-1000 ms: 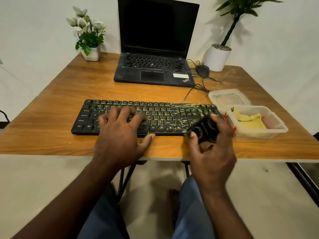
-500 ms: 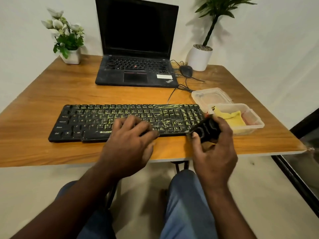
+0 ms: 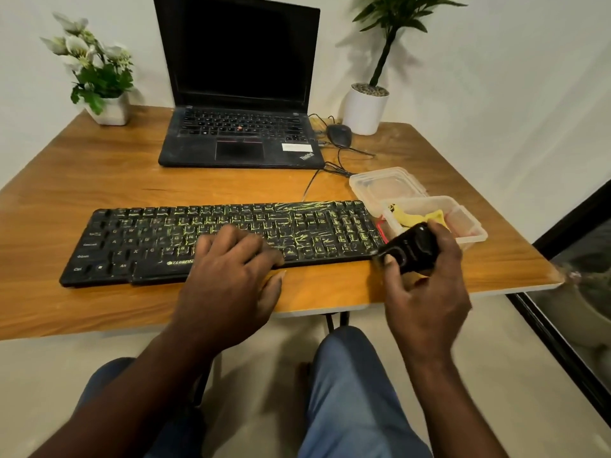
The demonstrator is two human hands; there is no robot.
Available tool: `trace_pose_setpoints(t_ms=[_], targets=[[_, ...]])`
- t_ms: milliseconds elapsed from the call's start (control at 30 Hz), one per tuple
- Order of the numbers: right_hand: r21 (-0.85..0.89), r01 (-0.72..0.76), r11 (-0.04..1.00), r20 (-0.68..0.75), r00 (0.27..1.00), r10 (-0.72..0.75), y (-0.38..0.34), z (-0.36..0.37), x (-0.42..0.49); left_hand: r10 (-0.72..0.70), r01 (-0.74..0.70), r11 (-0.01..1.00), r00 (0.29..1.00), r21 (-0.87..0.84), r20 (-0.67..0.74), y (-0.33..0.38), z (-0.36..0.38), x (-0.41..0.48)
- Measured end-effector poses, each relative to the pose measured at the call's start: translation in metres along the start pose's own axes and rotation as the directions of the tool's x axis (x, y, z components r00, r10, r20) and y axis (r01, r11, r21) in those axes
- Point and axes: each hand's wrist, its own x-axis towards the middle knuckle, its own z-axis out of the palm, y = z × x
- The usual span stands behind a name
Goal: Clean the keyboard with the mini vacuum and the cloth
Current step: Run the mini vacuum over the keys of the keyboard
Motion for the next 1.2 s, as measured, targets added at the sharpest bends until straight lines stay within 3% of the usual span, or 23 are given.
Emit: trace_pose_setpoints(t_ms=[100, 267, 467, 633, 733, 933, 1067, 1200], targets=[[0.061, -0.031, 0.998, -0.002, 1.0, 0.031, -0.003, -0.004, 0.005, -0.023, 0.023, 1.0, 1.0, -0.013, -0.01, 0.001, 0.001, 0.0], [0.109, 0.168, 0.98, 0.092, 0.98, -0.179, -0.026, 0.012, -0.014, -0.072, 0.071, 0.997, 0.997, -0.038, -0.015, -0.001, -0.002, 0.0], [0.042, 0.001, 0.999, 0.046, 0.999, -0.002, -0.005, -0.003, -0.003, -0.09, 0.09, 0.996, 0.996, -0.003, -0.028, -0.011, -0.009, -0.009], [0.182, 0.174, 0.968, 0.131, 0.971, -0.199, -0.054, 0.018, -0.033, -0.109, 0.109, 0.994, 0.994, 0.001, -0.032, -0.012, -0.012, -0.011], [0.16, 0.268, 0.95, 0.2, 0.934, -0.297, -0.056, 0.024, -0.041, -0.11, 0.11, 0.994, 0.994, 0.009, -0.022, -0.015, -0.015, -0.013], [0.081, -0.049, 0.995, 0.107, 0.993, 0.04, -0.006, -0.013, -0.005, -0.142, 0.143, 0.99, 0.988, 0.015, -0.056, -0.026, -0.02, -0.024], [0.29, -0.094, 0.952, 0.205, 0.978, 0.034, -0.01, -0.016, 0.001, -0.158, 0.161, 0.987, 0.982, 0.022, -0.101, -0.023, -0.021, -0.022], [0.233, -0.102, 0.967, 0.237, 0.97, 0.045, -0.002, -0.017, 0.011, -0.191, 0.198, 0.979, 0.974, 0.043, -0.123, -0.019, -0.021, -0.02]])
